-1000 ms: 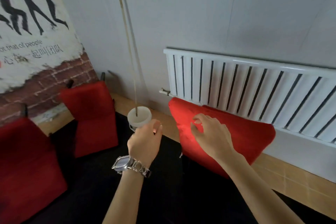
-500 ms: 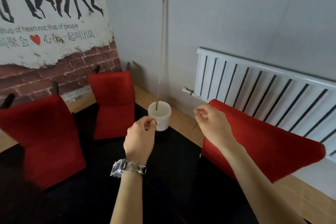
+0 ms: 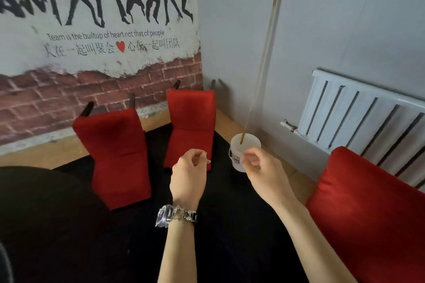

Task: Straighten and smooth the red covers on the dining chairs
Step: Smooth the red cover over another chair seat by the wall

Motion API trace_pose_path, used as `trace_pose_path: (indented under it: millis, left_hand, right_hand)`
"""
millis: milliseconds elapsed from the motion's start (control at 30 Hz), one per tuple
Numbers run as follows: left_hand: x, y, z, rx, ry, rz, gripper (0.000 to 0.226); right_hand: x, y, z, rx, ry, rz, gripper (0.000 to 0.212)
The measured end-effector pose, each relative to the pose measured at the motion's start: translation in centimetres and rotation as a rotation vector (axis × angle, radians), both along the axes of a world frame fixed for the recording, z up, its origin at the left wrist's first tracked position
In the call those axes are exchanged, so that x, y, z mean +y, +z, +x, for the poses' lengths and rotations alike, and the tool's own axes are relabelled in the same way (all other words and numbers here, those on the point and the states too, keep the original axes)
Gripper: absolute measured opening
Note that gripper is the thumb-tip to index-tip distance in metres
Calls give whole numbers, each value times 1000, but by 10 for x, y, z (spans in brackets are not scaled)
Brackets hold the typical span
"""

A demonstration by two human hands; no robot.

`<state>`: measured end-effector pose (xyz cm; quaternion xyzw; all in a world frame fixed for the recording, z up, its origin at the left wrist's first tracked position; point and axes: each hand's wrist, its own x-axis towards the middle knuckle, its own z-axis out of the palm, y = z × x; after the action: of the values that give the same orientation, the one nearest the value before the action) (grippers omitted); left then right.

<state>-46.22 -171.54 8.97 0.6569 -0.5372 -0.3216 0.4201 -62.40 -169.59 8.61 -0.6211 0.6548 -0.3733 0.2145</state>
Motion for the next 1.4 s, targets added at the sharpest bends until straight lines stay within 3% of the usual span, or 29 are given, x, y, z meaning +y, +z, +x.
trace_pose_path:
  millis: [200,433,700,1000,1400]
  left_hand:
    - [-44,-5,3,11,62,16,14]
    - [-126,1,-5,14,138,-38,15]
    - [-208,10,-21,222,276,-106,16]
    - [-278,-11,-3,195,249,-45,17]
    - [-436,-25,112,133,181,-8,20]
  right_hand:
    - [-56,-10,5,-64,88,14,5]
    - [-154,-14,-8,-199,146,30,10]
    - [-245,-10,-25,-363,171,41,11]
    - [-319,-26,-5,-219,200,91,14]
    - [-470,-33,103,-76,107,68,11]
